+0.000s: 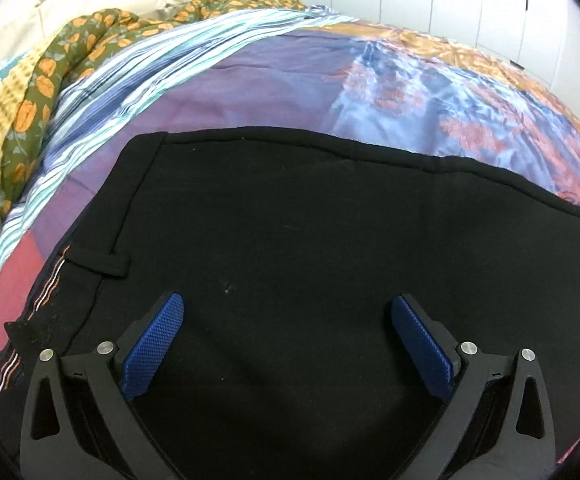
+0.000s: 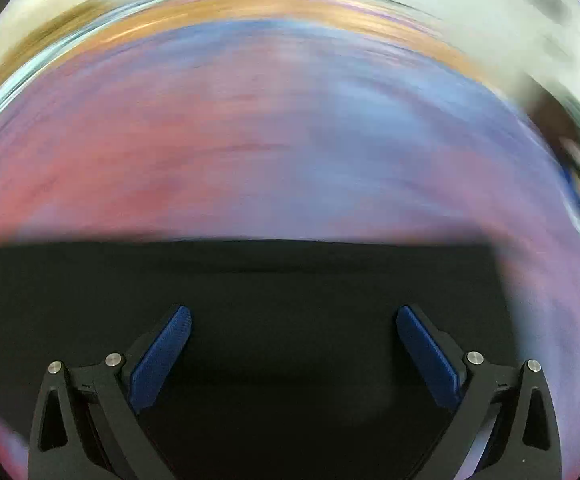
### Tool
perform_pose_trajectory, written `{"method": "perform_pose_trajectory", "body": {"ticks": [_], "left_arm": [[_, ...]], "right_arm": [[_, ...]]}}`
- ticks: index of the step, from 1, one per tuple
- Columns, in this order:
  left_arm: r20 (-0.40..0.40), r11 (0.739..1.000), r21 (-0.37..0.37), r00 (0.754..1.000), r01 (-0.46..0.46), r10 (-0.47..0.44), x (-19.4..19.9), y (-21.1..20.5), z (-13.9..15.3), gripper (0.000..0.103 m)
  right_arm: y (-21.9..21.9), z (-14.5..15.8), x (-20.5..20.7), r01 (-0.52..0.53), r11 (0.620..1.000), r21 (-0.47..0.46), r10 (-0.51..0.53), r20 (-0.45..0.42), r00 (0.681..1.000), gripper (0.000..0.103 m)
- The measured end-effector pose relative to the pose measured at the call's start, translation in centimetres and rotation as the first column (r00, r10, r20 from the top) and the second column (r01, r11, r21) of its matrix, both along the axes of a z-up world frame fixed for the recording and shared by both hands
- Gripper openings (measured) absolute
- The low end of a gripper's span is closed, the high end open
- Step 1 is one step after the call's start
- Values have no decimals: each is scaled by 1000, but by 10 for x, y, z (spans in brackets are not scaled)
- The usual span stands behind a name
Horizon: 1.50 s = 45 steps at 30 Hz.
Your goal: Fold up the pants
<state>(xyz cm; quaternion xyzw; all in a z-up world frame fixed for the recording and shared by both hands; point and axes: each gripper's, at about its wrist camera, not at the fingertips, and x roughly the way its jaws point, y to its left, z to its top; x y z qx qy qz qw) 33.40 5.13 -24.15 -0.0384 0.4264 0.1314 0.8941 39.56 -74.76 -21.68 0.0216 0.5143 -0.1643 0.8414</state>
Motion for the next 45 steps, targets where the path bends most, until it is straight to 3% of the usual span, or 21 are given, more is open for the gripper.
{"method": "perform_pose_trajectory", "body": {"ticks": [2, 4, 6, 7, 8, 10, 11, 13, 17, 20, 25, 28, 31, 32, 34, 35, 36, 41, 45], "left_arm": [[-1, 1000, 6, 1000, 0, 0, 2, -1, -2, 103], [-5, 1000, 13, 1000, -1, 1, 2, -2, -3, 103], [-10, 1000, 24, 1000, -2, 2, 2, -3, -4, 103], [-12, 1000, 29, 1000, -2, 2, 3, -4, -4, 103], [-14, 999, 33, 1000, -2, 3, 3, -4, -5, 103], [-16, 999, 36, 1000, -2, 3, 3, -5, -5, 103], [-17, 999, 37, 1000, -2, 3, 3, -5, -5, 103], [-21, 999, 43, 1000, -3, 4, 4, -5, -5, 103], [-27, 999, 54, 1000, -3, 5, 4, -6, -5, 103], [-33, 998, 59, 999, -3, 5, 5, -7, -4, 103], [-70, 998, 59, 997, -10, 14, 7, -8, 1, 103], [-141, 999, 42, 990, -1, 7, 4, -9, 12, 102], [-134, 1000, 1, 991, 5, -4, -19, -12, 31, 102], [-115, 1000, -23, 993, 14, -16, -32, -14, 40, 102], [-77, 997, -70, 996, 38, -43, -63, -18, 55, 102], [-55, 994, -99, 997, 54, -60, -86, -21, 62, 102], [-45, 991, -117, 997, 63, -69, -100, -24, 65, 102], [-34, 972, -213, 994, 97, -106, -193, -45, 61, 102], [-52, 956, -256, 986, 140, -158, -240, -60, 52, 102]], "right_arm": [[-48, 12, -8, 63, 997, 51, -65, 33, 997, 97], [-58, 15, -6, -38, 993, 110, 35, 30, 999, 84], [-52, 7, -1, -146, 982, 123, 150, -26, 988, 58], [-51, 3, -1, -154, 982, 110, 160, -49, 986, 53], [-52, 1, -3, -153, 983, 101, 159, -51, 986, 46], [-63, 10, -9, -112, 987, 111, 115, -19, 993, 16], [-69, 15, -14, -97, 987, 127, 98, -1, 995, 7], [-65, 29, -30, -129, 981, 143, 126, 29, 992, 7], [-30, 61, -73, -291, 951, 102, 284, 75, 956, 7], [-4, 89, -142, -351, 933, 76, 338, 142, 930, 7], [27, 89, -262, -256, 962, 93, 237, 177, 955, 6], [31, 64, -312, -193, 979, 62, 186, 107, 977, 4], [36, 46, -344, -136, 990, 26, 135, 43, 990, 5], [39, 45, -349, -117, 993, 16, 116, 35, 993, 12], [48, 49, -361, -91, 996, 11, 90, 60, 994, 38], [52, 54, -367, -78, 997, 3, 77, 80, 994, 63], [60, 63, -376, -55, 998, -16, 57, 118, 991, 77], [104, 88, -400, -41, 998, 43, 29, 244, 969, 80], [150, 90, -426, -62, 976, 209, -13, 338, 941, 88]]}}
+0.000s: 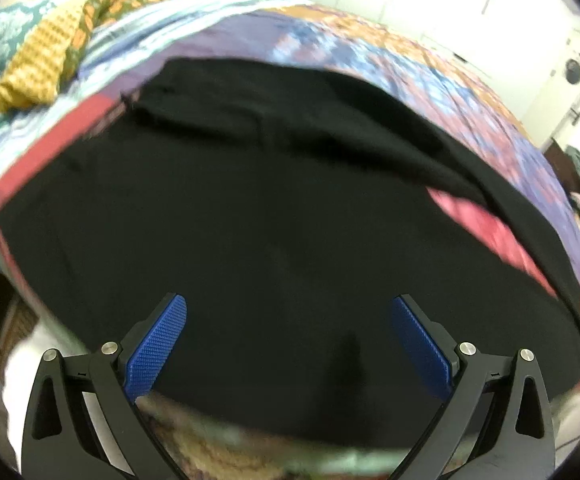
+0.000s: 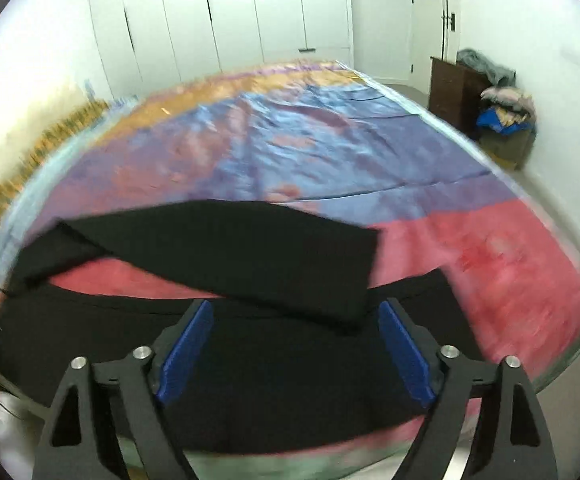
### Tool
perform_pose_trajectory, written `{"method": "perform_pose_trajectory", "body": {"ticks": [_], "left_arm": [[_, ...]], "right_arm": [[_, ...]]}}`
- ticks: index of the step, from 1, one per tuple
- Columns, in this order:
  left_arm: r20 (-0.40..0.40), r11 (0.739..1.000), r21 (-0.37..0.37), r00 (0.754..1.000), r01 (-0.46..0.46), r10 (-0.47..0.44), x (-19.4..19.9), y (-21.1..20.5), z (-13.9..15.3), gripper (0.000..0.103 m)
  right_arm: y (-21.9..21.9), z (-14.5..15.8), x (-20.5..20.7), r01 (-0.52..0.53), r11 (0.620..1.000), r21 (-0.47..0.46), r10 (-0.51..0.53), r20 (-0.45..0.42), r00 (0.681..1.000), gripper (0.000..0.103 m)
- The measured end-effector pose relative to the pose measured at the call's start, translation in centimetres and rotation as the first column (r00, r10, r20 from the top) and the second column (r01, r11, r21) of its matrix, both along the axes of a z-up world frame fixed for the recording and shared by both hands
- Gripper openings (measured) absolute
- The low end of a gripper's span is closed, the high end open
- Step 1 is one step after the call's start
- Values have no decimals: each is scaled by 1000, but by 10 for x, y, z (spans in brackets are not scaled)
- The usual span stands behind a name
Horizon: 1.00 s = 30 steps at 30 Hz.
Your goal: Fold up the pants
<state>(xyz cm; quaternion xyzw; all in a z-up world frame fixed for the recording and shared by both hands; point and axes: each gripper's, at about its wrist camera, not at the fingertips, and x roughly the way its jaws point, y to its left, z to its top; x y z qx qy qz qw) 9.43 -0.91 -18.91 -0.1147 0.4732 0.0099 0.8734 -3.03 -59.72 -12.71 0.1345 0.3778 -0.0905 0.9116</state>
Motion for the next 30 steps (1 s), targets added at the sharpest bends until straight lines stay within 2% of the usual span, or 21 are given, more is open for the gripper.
{"method": "perform_pose_trajectory", "body": {"ticks": [1, 3, 5, 8, 10, 13, 14, 17, 18, 20, 22, 27, 30], "left_arm": [[0, 1000, 7, 1000, 17, -17, -5, -2, 0, 102], [10, 998, 38, 999, 48, -48, -13, -5, 2, 102], [26, 996, 64, 998, 60, -62, -17, -6, 7, 102], [47, 997, 72, 998, 38, -42, -20, 1, 14, 102], [49, 998, 67, 999, 20, -23, -22, 5, 14, 102], [36, 997, 74, 999, 6, -8, -28, 7, 12, 102], [32, 997, 80, 999, 6, -9, -29, 6, 11, 102], [11, 994, 110, 1000, 24, -25, -33, 2, 6, 102], [-9, 991, 125, 999, 38, -37, -32, -2, 3, 102], [-31, 988, 143, 998, 63, -59, -30, -9, 0, 102], [-32, 985, 156, 997, 78, -74, -28, -14, 2, 102], [-34, 985, 132, 994, 111, -108, -19, -26, 8, 102], [-44, 983, 133, 991, 129, -124, -11, -32, 8, 102]], "right_arm": [[11, -5, -5, -17, 997, 80, 16, 18, 1000, 88], [26, -16, -10, -52, 982, 181, 46, 38, 998, 88], [37, -26, -8, -71, 972, 225, 60, 54, 997, 88], [25, -42, 8, -41, 951, 305, 11, 97, 995, 88], [-2, -67, 36, 30, 903, 428, -62, 59, 996, 88], [-39, -100, 59, 181, 824, 538, -206, -13, 978, 86], [-54, -110, 61, 260, 787, 560, -289, -37, 956, 78], [-80, -117, 58, 373, 706, 602, -438, -44, 898, 51], [-89, -120, 57, 425, 679, 599, -486, -68, 872, 34], [-97, -124, 56, 470, 662, 584, -516, -100, 851, 7], [-98, -119, 57, 449, 677, 583, -498, -86, 863, 6], [-69, -46, 64, 209, 864, 457, -283, 99, 954, 6], [-56, -9, 64, 106, 919, 381, -179, 162, 970, 6]]}}
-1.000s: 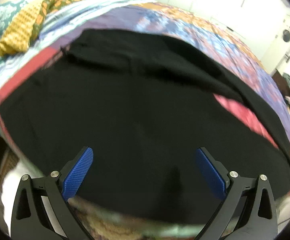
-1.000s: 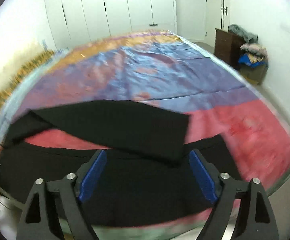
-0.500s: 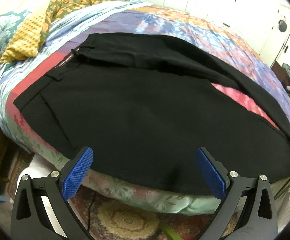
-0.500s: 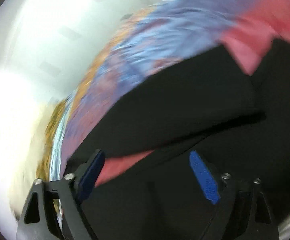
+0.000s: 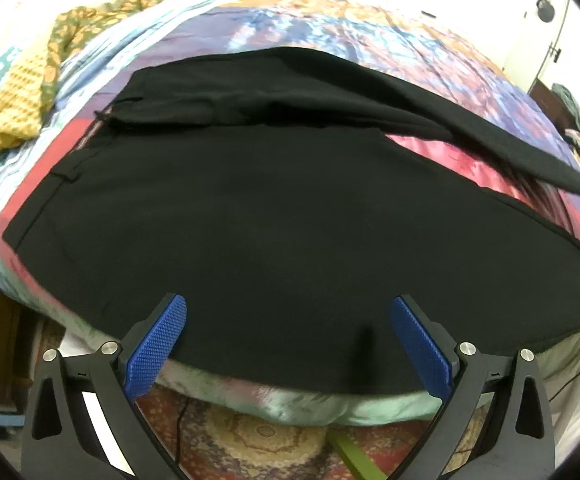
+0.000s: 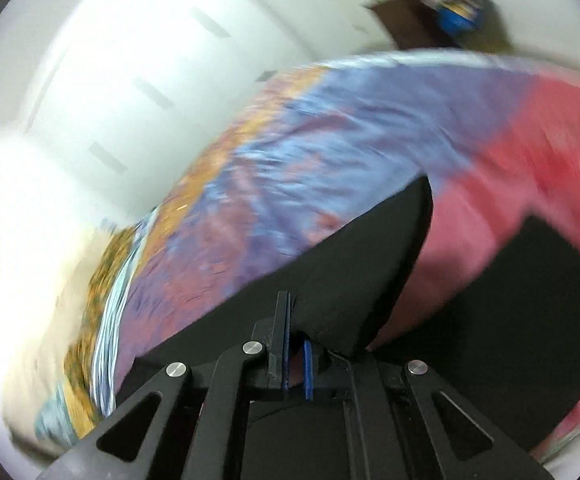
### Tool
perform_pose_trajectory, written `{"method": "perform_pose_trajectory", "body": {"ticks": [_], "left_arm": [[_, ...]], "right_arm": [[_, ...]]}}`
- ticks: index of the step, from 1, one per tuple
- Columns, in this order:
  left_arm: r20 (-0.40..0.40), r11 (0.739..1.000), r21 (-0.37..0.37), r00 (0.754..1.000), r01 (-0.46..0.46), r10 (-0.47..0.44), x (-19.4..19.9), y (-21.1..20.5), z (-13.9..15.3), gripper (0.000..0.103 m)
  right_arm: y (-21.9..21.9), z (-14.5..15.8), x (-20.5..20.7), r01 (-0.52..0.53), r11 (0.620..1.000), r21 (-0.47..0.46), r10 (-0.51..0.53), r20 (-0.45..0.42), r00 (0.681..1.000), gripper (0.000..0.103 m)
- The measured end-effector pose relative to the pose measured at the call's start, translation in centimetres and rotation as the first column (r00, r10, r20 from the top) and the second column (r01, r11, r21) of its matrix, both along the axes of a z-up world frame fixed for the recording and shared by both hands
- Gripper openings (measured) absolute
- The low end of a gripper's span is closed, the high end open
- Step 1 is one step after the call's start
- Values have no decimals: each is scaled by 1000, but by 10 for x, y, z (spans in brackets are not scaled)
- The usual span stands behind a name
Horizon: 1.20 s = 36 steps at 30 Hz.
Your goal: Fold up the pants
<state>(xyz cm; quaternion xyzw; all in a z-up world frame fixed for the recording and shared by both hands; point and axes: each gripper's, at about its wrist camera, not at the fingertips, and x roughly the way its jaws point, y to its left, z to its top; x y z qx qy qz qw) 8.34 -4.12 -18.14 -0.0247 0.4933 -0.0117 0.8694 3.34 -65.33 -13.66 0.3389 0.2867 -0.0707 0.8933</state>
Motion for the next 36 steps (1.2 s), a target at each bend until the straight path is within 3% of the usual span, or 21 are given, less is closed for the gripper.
{"method": "perform_pose_trajectory", "body": {"ticks": [3, 7, 11, 13, 15, 17, 20, 26, 27, 29, 30, 32, 34, 36], "left_arm": [[6, 1000, -23, 1000, 3, -3, 6, -2, 5, 102], [-3, 997, -76, 1000, 8, -8, 19, 0, 11, 102], [8, 988, -155, 1000, 19, -18, 61, 13, 27, 102], [-6, 959, -284, 1000, -23, 23, 101, 33, 35, 102], [-53, 912, -399, 996, -92, 77, 140, 52, 35, 102], [-106, 874, -463, 988, -146, 109, 181, 62, 31, 102], [-154, 864, -474, 982, -169, 107, 229, 52, 26, 102], [-241, 902, -402, 968, -159, 63, 293, 8, 4, 100], [-266, 903, -395, 962, -171, 66, 301, 2, -4, 93], [-302, 896, -398, 950, -198, 76, 306, 0, -15, 57], [-322, 876, -432, 944, -213, 71, 305, 0, -20, 7], [-279, 859, -463, 956, -220, 95, 295, 4, -4, 4], [-114, 856, -493, 987, -154, 112, 265, 13, 50, 4], [74, 869, -488, 989, -77, 129, 213, 32, 117, 4]], "right_arm": [[13, 25, -1, -64, 996, -63, 66, 26, 997, 6], [24, 41, -12, -105, 991, -77, 110, 56, 992, 6], [40, 59, -21, -146, 983, -114, 157, 90, 984, 6], [48, 69, -27, -167, 978, -121, 181, 109, 978, 6], [51, 79, -32, -186, 974, -131, 202, 123, 972, 6], [53, 84, -36, -196, 972, -131, 214, 141, 967, 6], [52, 90, -43, -207, 971, -121, 226, 171, 959, 5], [54, 110, -70, -264, 953, -147, 293, 229, 928, 5], [55, 113, -76, -273, 950, -151, 303, 238, 923, 5], [53, 118, -90, -290, 945, -152, 321, 255, 912, 5], [50, 118, -97, -292, 944, -152, 323, 254, 912, 5], [43, 114, -99, -285, 944, -163, 317, 219, 923, 5], [32, 106, -91, -261, 946, -192, 294, 165, 942, 5], [20, 102, -79, -252, 948, -195, 283, 156, 946, 5]]}}
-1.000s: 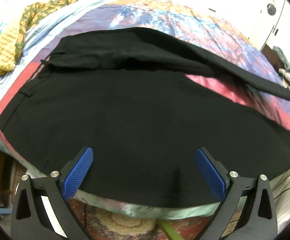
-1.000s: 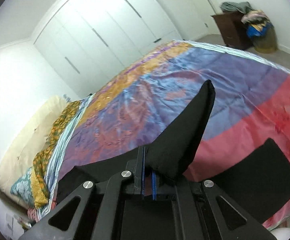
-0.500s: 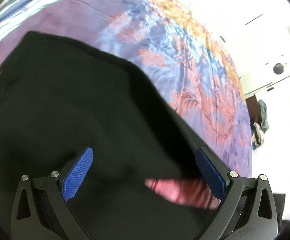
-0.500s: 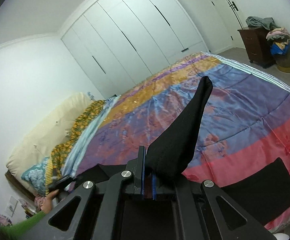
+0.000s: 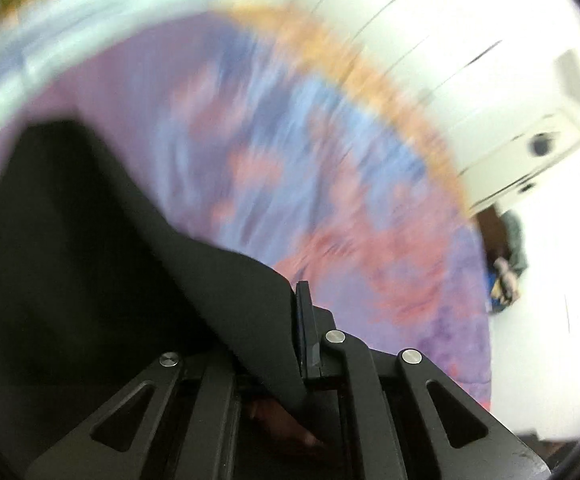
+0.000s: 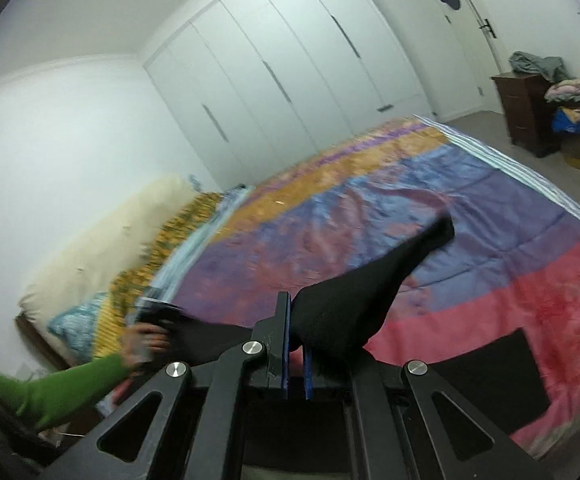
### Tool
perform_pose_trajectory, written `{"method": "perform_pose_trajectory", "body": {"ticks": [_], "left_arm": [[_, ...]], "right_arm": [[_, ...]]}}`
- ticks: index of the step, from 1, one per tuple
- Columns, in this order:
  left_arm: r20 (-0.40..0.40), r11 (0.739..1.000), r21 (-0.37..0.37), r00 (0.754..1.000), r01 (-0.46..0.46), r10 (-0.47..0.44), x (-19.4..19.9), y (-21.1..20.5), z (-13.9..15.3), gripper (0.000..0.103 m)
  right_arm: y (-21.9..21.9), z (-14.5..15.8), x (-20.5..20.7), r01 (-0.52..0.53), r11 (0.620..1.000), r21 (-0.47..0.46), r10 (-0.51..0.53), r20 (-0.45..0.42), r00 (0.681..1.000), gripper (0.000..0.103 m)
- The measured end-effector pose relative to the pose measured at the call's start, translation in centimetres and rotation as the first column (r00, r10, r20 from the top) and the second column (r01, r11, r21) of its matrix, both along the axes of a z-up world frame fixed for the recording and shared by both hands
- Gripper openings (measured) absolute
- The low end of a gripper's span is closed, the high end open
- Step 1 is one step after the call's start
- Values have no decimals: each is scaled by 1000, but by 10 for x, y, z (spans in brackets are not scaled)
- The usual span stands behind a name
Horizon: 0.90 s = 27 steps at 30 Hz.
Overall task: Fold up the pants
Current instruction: 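Grasp the trouser edge with the left tool while the right tool folds the leg over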
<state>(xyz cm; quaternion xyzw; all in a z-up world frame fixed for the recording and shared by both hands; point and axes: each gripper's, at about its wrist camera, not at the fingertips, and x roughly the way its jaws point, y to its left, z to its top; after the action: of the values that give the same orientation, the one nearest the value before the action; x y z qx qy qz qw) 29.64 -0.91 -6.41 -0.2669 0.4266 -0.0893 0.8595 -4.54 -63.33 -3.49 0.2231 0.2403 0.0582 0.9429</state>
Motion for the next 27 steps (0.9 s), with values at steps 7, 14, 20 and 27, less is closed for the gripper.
{"method": "perform_pose_trajectory", "body": {"ticks": [7, 14, 20, 27], "left_arm": [[94, 991, 86, 991, -107, 99, -188, 33, 14, 9], [-216, 990, 141, 976, 30, 1, -217, -32, -101, 8], [-213, 983, 162, 976, 85, -50, -211, -32, -102, 9], [-217, 964, 213, 970, 158, -111, -198, -48, -126, 13]], "right_arm": [[-27, -21, 30, -40, 999, -31, 37, -109, 993, 5], [-73, -148, 21, 26, 992, -122, -95, -605, 791, 6], [-88, -157, 14, 71, 984, -162, -154, -588, 794, 6], [-98, -159, 9, 86, 967, -242, -218, -602, 768, 5]]}}
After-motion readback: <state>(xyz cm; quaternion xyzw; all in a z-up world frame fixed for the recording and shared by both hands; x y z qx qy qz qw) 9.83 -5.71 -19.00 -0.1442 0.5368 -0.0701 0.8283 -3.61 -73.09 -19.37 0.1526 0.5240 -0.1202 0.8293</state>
